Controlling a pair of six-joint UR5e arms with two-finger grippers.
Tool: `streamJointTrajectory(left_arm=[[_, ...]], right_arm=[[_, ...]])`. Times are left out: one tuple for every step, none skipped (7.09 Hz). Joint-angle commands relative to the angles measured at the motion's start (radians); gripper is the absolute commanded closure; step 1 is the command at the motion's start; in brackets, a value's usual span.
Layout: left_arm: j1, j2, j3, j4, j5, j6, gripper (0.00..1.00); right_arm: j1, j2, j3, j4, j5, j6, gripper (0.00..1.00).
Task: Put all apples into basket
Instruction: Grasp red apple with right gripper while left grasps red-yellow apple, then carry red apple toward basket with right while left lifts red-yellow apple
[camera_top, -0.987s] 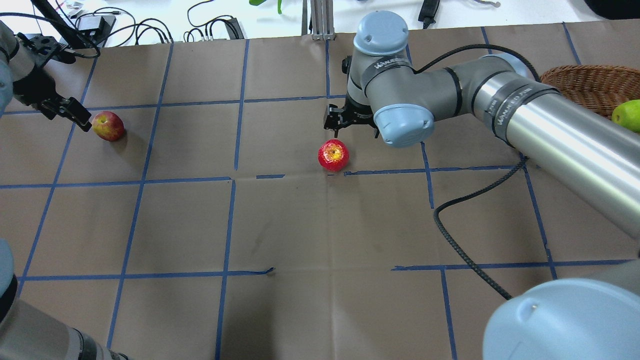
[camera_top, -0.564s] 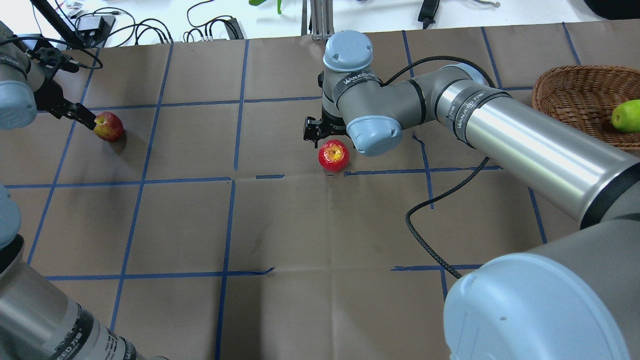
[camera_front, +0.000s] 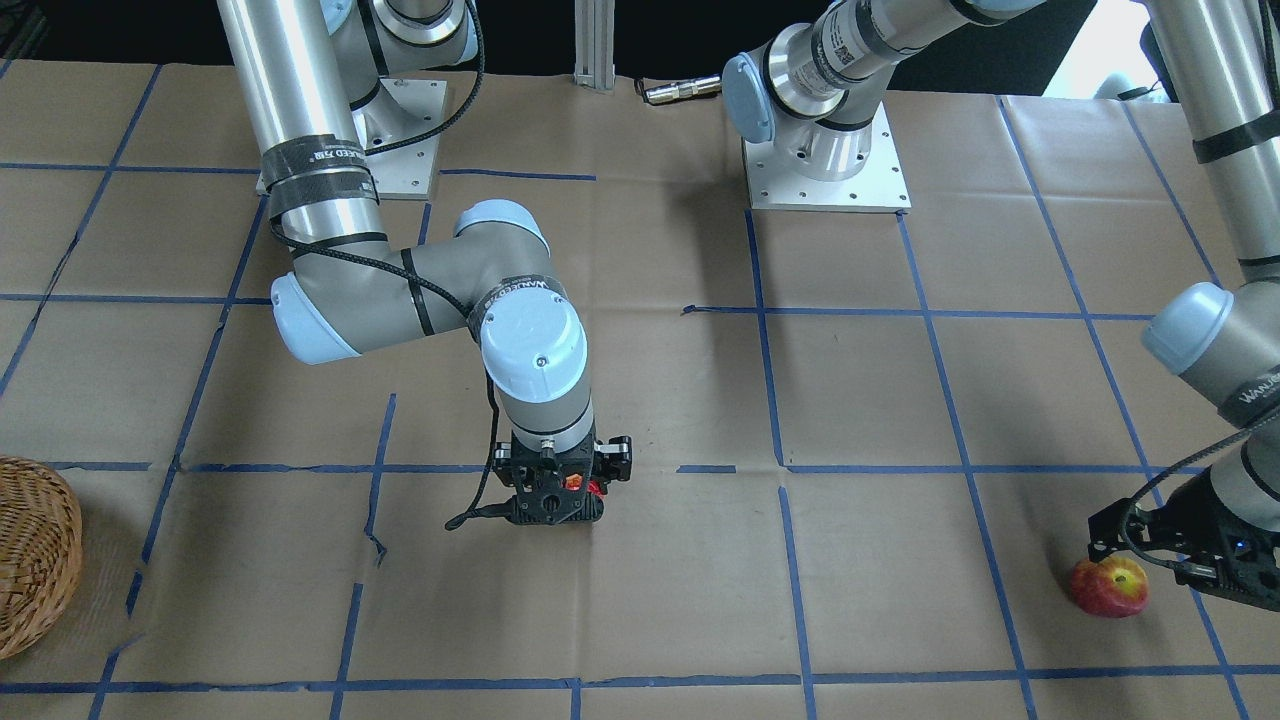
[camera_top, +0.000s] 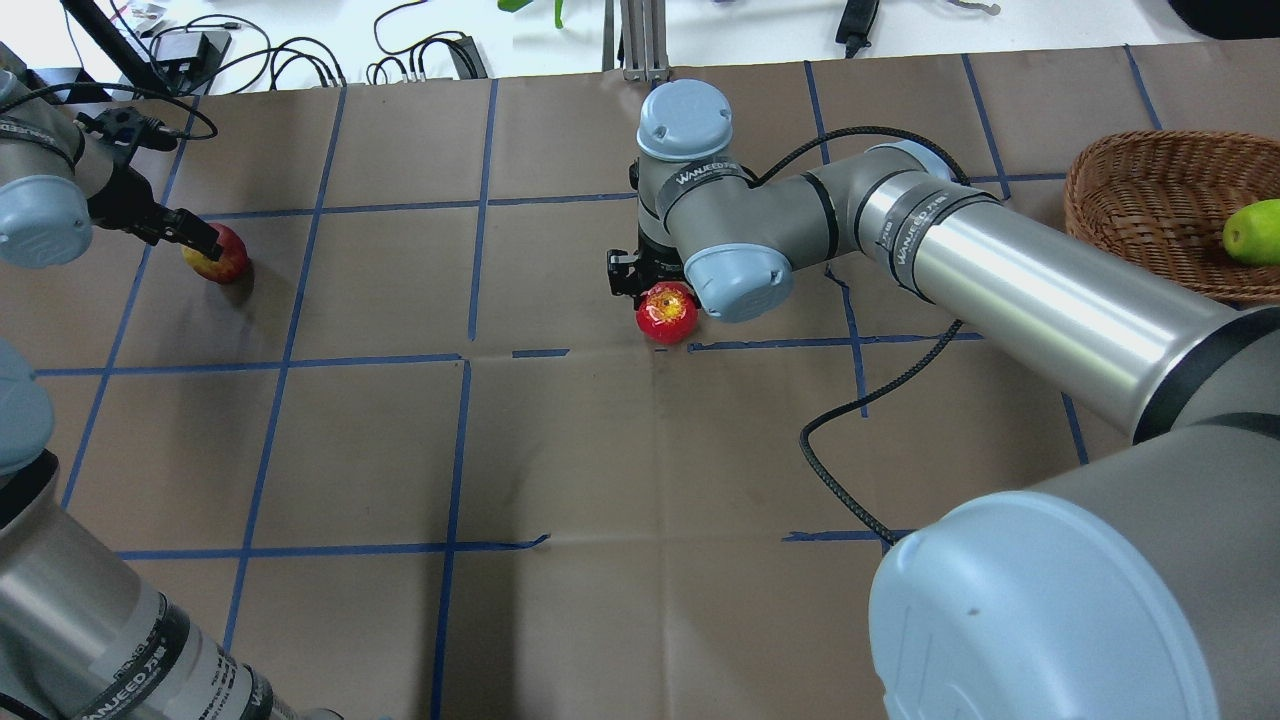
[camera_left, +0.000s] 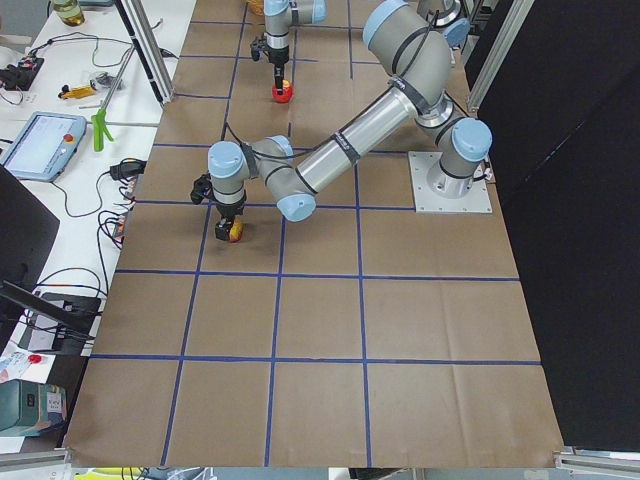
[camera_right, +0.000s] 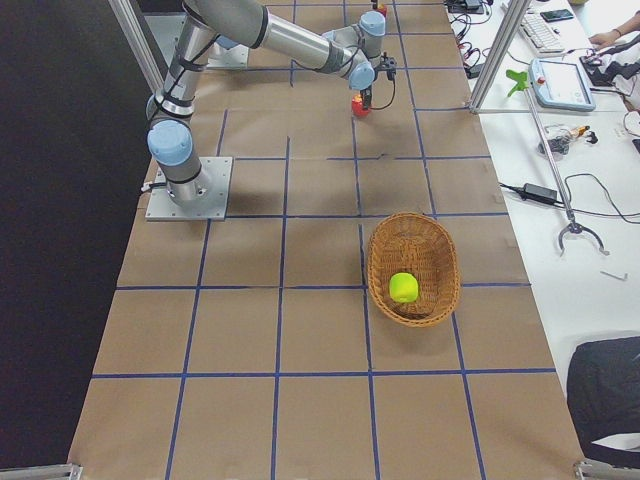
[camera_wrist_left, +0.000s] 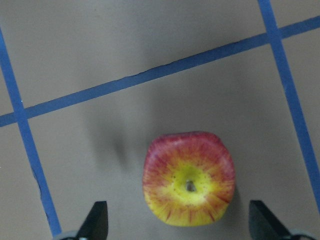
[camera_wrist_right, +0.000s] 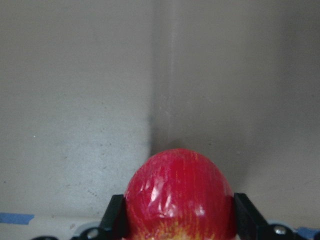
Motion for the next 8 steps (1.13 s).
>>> streamJointTrajectory(left_arm=[[0.0,-0.024,0.004,0.007,-0.019,-0.007,0.01],[0.0,-0.039,0.004,0.01,-0.021,-0.013,0.01],[0.0,-0.045,0.004,0.01,-0.021,-0.013,0.01],[0.0,-0.051,0.004,0.011,-0.033,-0.011,0.04],[-0.001,-0.061,0.004,0.014,-0.053,-0.011,0.29],[-0.008,-0.062,0.003,0.022,-0.041,-0.01,0.58],[-0.014,-0.05,0.003,0.022,-0.035,-0.01,0.8],[-0.032,-0.036,0.003,0.022,-0.033,-0.02,0.83]], right_arm=[[-0.082,-0.063,-0.037,0.033,-0.001,-0.041,0.82],[-0.217,-0.106,-0.053,0.134,-0.001,-0.099,0.82],[-0.347,-0.157,-0.04,0.193,-0.001,-0.209,0.82],[-0.467,-0.171,-0.047,0.249,-0.025,-0.383,0.82],[-0.594,-0.168,-0.054,0.244,-0.09,-0.592,0.82],[-0.697,-0.157,-0.058,0.226,-0.087,-0.808,0.82],[-0.789,-0.134,-0.073,0.212,-0.076,-0.915,0.82],[-0.842,-0.07,-0.107,0.177,-0.066,-1.028,0.82]])
